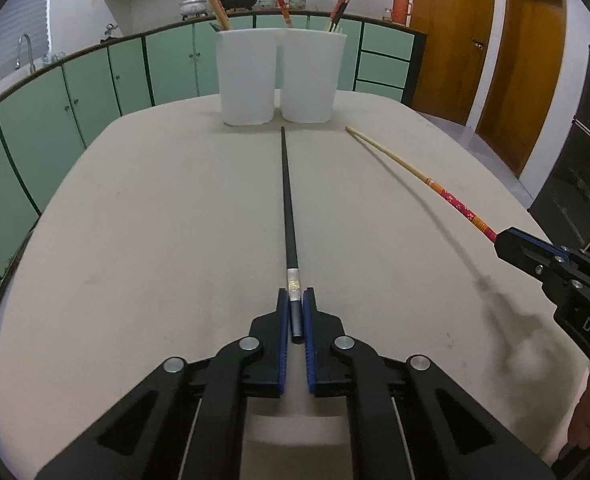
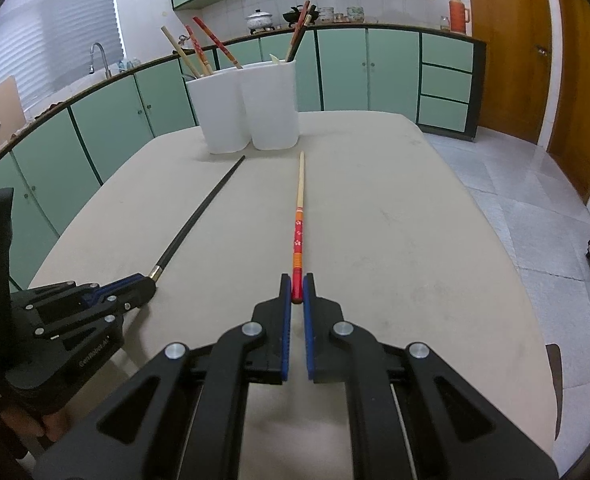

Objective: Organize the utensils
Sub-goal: 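Grasp the black chopstick with the left tool while the right tool holds its chopstick, then lift both chopsticks upright and carry them over the white holder, then lower the chopsticks into the holder and open both tools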

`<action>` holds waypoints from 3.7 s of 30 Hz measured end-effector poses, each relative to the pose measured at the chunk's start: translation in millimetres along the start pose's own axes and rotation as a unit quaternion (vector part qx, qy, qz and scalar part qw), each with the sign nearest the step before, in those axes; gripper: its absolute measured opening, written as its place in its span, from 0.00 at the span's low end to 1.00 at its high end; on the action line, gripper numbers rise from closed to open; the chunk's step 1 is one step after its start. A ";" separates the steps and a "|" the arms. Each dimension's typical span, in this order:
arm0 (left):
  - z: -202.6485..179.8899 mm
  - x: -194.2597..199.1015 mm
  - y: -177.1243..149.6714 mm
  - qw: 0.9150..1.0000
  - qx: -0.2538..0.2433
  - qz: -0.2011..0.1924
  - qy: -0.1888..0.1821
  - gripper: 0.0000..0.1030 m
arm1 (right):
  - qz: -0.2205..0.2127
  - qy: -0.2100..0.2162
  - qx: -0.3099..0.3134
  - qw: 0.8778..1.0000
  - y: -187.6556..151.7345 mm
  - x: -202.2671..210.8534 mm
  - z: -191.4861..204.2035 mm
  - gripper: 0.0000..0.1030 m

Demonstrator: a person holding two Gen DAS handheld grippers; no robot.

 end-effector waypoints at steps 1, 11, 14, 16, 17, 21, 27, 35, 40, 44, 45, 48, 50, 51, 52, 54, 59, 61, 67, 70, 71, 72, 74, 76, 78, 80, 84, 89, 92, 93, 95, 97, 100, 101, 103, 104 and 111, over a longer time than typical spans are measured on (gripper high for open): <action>-0.6 0.7 -0.2 1.000 -0.001 0.000 -0.001 0.06 | -0.001 0.000 0.001 1.000 0.5 0.4 0.2 0.05; 4.4 45.9 21.9 0.999 -0.016 -0.042 -0.008 0.06 | -0.034 -0.002 0.025 0.999 24.8 26.2 3.0 0.05; 9.3 66.9 39.6 0.997 -0.013 -0.070 -0.010 0.06 | -0.049 -0.004 0.036 0.998 40.0 37.9 3.7 0.05; 11.0 76.2 49.6 0.996 -0.013 -0.083 -0.009 0.06 | -0.057 -0.005 0.042 0.998 50.1 43.9 4.4 0.05; 11.9 81.9 56.7 0.996 -0.013 -0.092 -0.009 0.06 | -0.061 -0.003 0.042 0.997 56.2 47.3 4.2 0.05; 14.8 95.0 80.4 0.993 -0.015 -0.119 -0.009 0.06 | -0.076 0.002 0.046 0.996 78.9 56.4 2.6 0.05; 15.6 102.8 113.4 0.989 -0.018 -0.145 -0.012 0.06 | -0.080 0.011 0.053 0.995 114.4 61.4 2.2 0.05; 19.1 114.0 149.0 0.986 -0.013 -0.164 -0.027 0.06 | -0.080 0.051 0.055 0.994 157.6 66.9 7.0 0.05; 23.8 120.3 162.0 0.985 -0.008 -0.170 -0.035 0.06 | -0.081 0.075 0.058 0.992 184.3 73.3 11.9 0.05; 29.3 127.3 168.7 0.984 -0.005 -0.173 -0.042 0.06 | -0.080 0.086 0.070 0.991 198.8 77.8 17.1 0.05; 29.8 129.2 169.0 0.984 -0.005 -0.175 -0.043 0.06 | -0.079 0.089 0.073 0.990 201.9 78.7 18.3 0.05; 33.9 134.9 174.7 0.983 -0.004 -0.179 -0.047 0.06 | -0.080 0.092 0.079 0.989 208.8 81.2 21.5 0.05; 36.4 141.1 179.0 0.981 -0.007 -0.187 -0.047 0.06 | -0.082 0.096 0.080 0.989 213.1 83.1 22.6 0.05; 37.9 142.8 181.0 0.981 -0.007 -0.190 -0.047 0.06 | -0.084 0.099 0.080 0.988 217.1 84.4 23.1 0.05; 39.2 145.9 184.8 0.980 -0.007 -0.194 -0.047 0.06 | -0.086 0.100 0.080 0.988 219.9 85.3 23.6 0.05; 40.6 150.3 190.2 0.978 -0.008 -0.201 -0.047 0.06 | -0.093 0.102 0.084 0.987 230.5 88.7 25.7 0.05; 45.0 159.2 213.5 0.974 -0.013 -0.222 -0.043 0.06 | -0.116 0.100 0.097 0.983 261.3 96.7 30.8 0.05; 47.3 163.1 226.2 0.971 -0.016 -0.234 -0.039 0.06 | -0.123 0.098 0.102 0.982 276.1 98.2 32.7 0.05; 58.6 172.3 270.1 0.964 -0.008 -0.264 -0.034 0.06 | -0.134 0.096 0.108 0.980 315.6 95.3 34.9 0.05; 65.3 172.9 296.6 0.960 -0.003 -0.279 -0.027 0.06 | -0.137 0.095 0.114 0.979 330.3 90.1 36.8 0.05; 66.6 172.2 303.2 0.959 -0.003 -0.282 -0.026 0.06 | -0.138 0.095 0.117 0.979 336.0 87.4 38.3 0.05; 68.1 171.0 312.9 0.958 -0.002 -0.286 -0.025 0.06 | -0.138 0.094 0.118 0.979 340.5 84.6 39.4 0.05; 69.2 168.1 329.3 0.956 -0.002 -0.294 -0.021 0.06 | -0.139 0.095 0.119 0.979 348.6 79.0 40.3 0.05; 69.7 164.4 342.5 0.954 0.000 -0.301 -0.019 0.06 | -0.141 0.098 0.116 0.978 359.2 70.7 40.3 0.05; 70.3 158.2 354.2 0.952 0.003 -0.305 -0.017 0.06 | -0.142 0.099 0.113 0.978 368.9 61.1 40.7 0.05; 69.6 150.3 363.0 0.952 0.007 -0.306 -0.018 0.06 | -0.142 0.097 0.111 0.979 376.9 51.7 40.0 0.05; 69.2 123.7 374.3 0.955 0.014 -0.295 -0.021 0.06 | -0.143 0.096 0.105 0.979 386.4 31.3 39.4 0.05; 71.1 85.7 371.5 0.962 0.026 -0.270 -0.025 0.06 | -0.140 0.100 0.084 0.981 393.5 1.5 31.4 0.05; 73.1 65.7 367.8 0.967 0.031 -0.254 -0.024 0.06 | -0.122 0.102 0.073 0.985 385.8 -21.7 24.8 0.05; 74.3 57.5 365.5 0.968 0.033 -0.246 -0.024 0.06 | -0.117 0.103 0.071 0.985 383.4 -26.7 24.4 0.05; 76.2 44.0 362.0 0.971 0.033 -0.234 -0.027 0.06 | -0.101 0.106 0.068 0.987 374.0 -39.6 22.0 0.08; 77.1 33.5 358.1 0.974 0.036 -0.220 -0.030 0.06 | -0.093 0.104 0.067 0.988 367.1 -45.5 20.5 0.09; 82.4 28.6 351.7 0.975 0.045 -0.214 -0.029 0.08 | -0.093 0.092 0.069 0.989 360.3 -45.6 17.8 0.16; 83.8 29.8 351.6 0.975 0.046 -0.214 -0.030 0.09 | -0.097 0.086 0.070 0.989 359.0 -42.3 16.4 0.20; 87.6 36.3 350.1 0.974 0.051 -0.221 -0.027 0.22 | -0.110 0.075 0.071 0.989 356.0 -32.2 13.6 0.29; 89.9 40.4 349.3 0.973 0.053 -0.224 -0.024 0.25 | -0.119 0.064 0.072 0.988 353.6 -24.7 11.7 0.33; 99.5 88.7 324.8 0.963 0.072 -0.261 -0.011 0.58 | -0.148 0.017 0.070 0.986 319.7 18.7 -2.1 0.61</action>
Point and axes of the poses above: each gripper's, at about its wrist camera, not at the fingertips, and x roughly against the way its jaws point, z to its left, y to its top, the point moved 6 cm from there along -x, roughly the way its jaws point, and after that the axes turned 7 degrees about y, right-handed, at the moved point
